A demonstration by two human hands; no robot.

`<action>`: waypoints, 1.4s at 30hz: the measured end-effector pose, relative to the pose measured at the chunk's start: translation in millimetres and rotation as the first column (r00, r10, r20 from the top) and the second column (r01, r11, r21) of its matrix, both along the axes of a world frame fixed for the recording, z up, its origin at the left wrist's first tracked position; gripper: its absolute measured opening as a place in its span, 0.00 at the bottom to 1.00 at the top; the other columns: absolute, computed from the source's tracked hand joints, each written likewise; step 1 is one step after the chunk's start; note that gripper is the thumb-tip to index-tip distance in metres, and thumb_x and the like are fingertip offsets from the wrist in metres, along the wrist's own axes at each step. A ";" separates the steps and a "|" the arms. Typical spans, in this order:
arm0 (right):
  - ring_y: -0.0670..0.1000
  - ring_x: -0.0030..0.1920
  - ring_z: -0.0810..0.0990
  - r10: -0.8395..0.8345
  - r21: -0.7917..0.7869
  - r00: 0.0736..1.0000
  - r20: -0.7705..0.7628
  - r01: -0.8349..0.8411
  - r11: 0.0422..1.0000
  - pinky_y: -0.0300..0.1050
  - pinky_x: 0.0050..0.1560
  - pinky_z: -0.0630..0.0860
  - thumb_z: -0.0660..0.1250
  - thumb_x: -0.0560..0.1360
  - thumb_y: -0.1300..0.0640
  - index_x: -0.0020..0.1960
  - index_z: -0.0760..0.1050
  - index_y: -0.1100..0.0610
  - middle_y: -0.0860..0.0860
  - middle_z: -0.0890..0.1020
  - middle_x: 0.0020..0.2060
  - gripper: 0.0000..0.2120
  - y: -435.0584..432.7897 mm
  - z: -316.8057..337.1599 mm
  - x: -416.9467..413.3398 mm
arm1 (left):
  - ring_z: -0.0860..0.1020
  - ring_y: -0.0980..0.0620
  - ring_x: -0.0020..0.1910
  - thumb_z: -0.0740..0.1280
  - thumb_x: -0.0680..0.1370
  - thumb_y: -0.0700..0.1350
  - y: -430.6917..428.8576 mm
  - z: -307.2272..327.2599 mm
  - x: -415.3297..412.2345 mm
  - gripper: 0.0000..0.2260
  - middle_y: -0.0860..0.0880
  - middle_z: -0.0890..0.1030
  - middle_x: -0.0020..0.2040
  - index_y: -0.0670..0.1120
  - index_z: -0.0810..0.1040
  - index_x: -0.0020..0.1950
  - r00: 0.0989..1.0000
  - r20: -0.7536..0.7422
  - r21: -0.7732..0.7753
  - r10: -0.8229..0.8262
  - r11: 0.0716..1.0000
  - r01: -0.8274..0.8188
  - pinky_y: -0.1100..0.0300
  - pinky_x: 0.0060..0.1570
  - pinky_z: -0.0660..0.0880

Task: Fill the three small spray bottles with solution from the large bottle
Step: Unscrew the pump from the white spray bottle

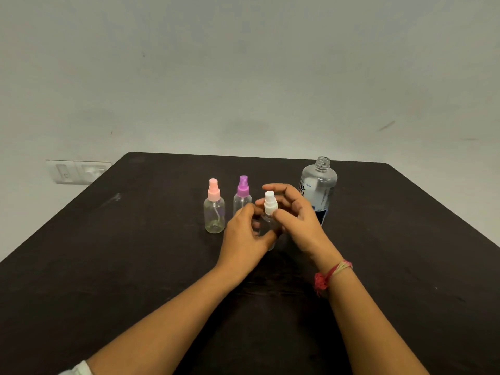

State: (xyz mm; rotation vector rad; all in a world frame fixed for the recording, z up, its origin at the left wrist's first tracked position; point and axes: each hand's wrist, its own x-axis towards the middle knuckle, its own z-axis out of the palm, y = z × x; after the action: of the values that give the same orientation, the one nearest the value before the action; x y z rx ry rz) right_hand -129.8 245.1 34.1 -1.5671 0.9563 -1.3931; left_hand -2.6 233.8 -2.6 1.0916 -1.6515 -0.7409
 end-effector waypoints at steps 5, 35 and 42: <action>0.49 0.44 0.78 -0.206 -0.085 0.974 -0.094 0.198 0.976 0.40 0.45 0.77 0.77 0.66 0.54 0.58 0.72 0.45 0.53 0.76 0.49 0.23 -5.5 -5.2 9.5 | 0.80 0.56 0.45 0.74 0.69 0.44 -0.9 -0.6 -0.2 0.13 0.51 0.79 0.49 0.48 0.76 0.51 1.000 0.020 -0.024 0.014 1.000 -0.014 0.52 0.45 0.80; 0.47 0.53 0.81 -0.336 -0.226 0.924 0.182 0.372 0.900 0.36 0.49 0.76 0.68 0.75 0.67 0.59 0.72 0.55 0.53 0.81 0.51 0.15 10.2 17.8 10.9 | 0.77 0.59 0.40 0.77 0.68 0.50 2.5 0.7 0.5 0.14 0.55 0.78 0.44 0.58 0.72 0.44 1.000 0.014 -0.048 0.027 0.999 -0.026 0.64 0.41 0.77; 0.43 0.48 0.79 -0.491 -0.255 0.814 0.310 0.569 0.782 0.34 0.47 0.75 0.69 0.74 0.64 0.60 0.70 0.54 0.50 0.78 0.48 0.17 13.0 23.5 7.6 | 0.76 0.62 0.42 0.76 0.68 0.54 3.7 2.8 0.6 0.15 0.56 0.79 0.48 0.53 0.75 0.48 0.995 0.074 -0.039 0.068 0.997 -0.065 0.59 0.44 0.78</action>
State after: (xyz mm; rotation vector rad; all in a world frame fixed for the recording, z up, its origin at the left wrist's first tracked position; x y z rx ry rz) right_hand -122.1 258.1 57.6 -1.3741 1.1143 -2.1913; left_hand -2.0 237.5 0.1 1.1553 -1.6773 -0.6312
